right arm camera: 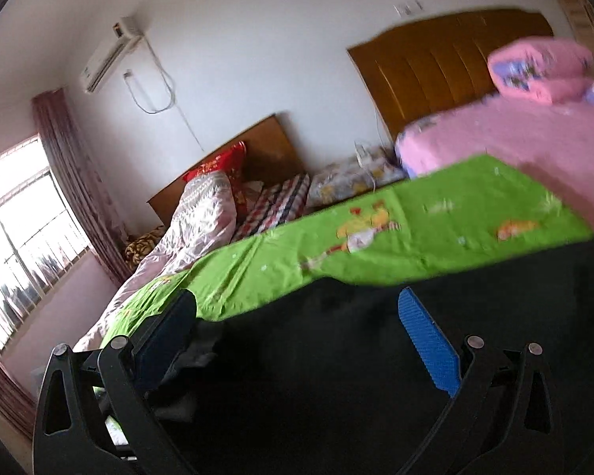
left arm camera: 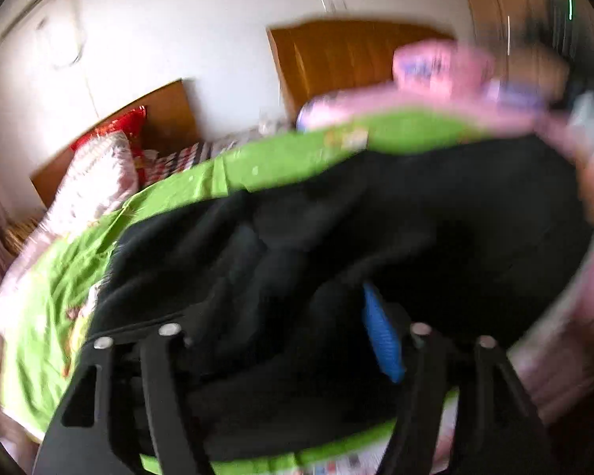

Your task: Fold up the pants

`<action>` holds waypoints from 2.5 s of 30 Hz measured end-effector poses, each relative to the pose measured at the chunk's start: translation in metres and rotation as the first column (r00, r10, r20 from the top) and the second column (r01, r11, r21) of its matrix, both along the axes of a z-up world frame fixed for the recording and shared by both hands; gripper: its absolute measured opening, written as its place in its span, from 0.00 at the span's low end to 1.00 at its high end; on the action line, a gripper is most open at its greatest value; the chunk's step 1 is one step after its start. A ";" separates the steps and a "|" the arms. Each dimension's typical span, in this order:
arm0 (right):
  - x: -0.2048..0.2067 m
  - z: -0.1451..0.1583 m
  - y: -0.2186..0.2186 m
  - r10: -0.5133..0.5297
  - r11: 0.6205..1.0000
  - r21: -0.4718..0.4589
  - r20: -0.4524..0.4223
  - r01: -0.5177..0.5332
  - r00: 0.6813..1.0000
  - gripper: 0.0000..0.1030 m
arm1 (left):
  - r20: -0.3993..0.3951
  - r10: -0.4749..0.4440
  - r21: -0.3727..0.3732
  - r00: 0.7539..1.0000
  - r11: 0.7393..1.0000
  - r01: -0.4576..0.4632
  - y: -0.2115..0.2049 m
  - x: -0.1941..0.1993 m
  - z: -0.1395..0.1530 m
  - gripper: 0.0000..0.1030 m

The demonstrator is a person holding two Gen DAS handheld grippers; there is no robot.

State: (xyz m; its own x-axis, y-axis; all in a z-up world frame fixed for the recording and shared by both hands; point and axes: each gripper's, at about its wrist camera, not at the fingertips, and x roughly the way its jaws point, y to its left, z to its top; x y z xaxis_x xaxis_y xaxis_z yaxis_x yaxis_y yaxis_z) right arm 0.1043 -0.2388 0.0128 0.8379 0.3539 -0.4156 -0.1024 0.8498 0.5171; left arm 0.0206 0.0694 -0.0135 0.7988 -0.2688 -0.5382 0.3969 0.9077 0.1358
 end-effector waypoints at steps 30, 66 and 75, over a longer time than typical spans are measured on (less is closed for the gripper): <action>0.025 0.002 0.186 0.489 0.868 0.110 -0.029 -0.484 0.872 0.10 | -0.017 0.257 0.025 0.966 0.966 -0.256 0.138 0.011 -0.009 0.70; 0.010 -0.044 0.094 0.374 0.919 0.224 -0.225 -0.326 0.900 0.89 | -0.371 0.202 -0.198 0.906 0.937 -0.289 0.132 0.103 -0.040 0.93; 0.034 -0.069 0.148 0.516 0.856 0.197 -0.376 -0.478 0.769 0.89 | -0.244 0.240 -0.139 0.940 0.950 -0.279 0.136 0.066 -0.029 0.93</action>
State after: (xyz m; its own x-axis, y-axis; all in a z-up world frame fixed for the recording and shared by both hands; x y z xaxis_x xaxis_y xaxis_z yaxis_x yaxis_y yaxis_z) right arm 0.1379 -0.0908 -0.0561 0.2993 0.7239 -0.6217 -0.2657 0.6890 0.6743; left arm 0.0865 0.2054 -0.0422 0.7185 -0.1707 -0.6742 0.1470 0.9848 -0.0927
